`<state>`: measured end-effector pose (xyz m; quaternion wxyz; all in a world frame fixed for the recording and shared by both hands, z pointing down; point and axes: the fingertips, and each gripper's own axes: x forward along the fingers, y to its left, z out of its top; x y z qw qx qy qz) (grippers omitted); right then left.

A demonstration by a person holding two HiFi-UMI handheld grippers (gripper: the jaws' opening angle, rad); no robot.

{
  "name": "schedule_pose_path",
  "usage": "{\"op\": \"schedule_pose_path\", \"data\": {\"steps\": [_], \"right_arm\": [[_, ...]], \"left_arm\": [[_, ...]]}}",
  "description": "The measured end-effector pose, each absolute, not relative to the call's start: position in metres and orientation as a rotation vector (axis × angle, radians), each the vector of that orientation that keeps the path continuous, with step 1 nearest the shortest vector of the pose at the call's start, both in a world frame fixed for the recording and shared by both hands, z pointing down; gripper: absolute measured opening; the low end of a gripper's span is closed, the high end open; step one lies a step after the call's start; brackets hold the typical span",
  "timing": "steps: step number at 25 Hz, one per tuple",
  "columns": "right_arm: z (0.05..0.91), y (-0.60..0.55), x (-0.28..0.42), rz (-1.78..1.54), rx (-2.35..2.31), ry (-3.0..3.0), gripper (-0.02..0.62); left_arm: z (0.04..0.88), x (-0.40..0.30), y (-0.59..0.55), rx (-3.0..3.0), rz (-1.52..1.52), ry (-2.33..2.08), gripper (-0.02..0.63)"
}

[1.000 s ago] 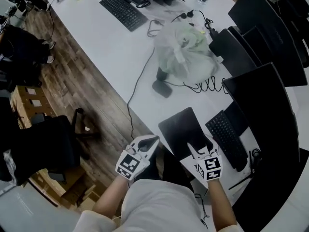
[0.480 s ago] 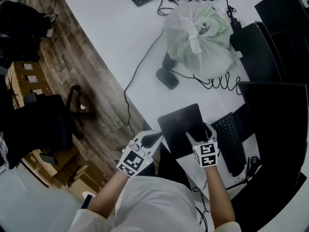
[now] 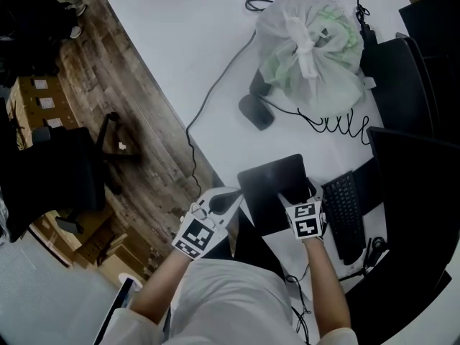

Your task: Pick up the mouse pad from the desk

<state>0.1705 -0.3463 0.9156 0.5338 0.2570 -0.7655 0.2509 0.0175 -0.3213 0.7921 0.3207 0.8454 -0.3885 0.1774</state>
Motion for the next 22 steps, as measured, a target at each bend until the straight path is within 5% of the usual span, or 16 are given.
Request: {"op": "schedule_pose_path", "data": {"steps": [12,19,22], "right_arm": [[0.918,-0.347,0.168,0.566,0.619,-1.846,0.398],[0.916,-0.341,0.163,0.578,0.623,-1.849,0.308],[0.915,-0.335,0.161,0.608,0.618,-1.858,0.202]], "left_arm": [[0.8,0.005,-0.315,2.19,0.466,-1.036,0.015],[0.796,-0.001,-0.311,2.188,0.461,-1.047,0.015],[0.792,-0.006,-0.31,2.183,0.454,-1.06,0.015]]}}
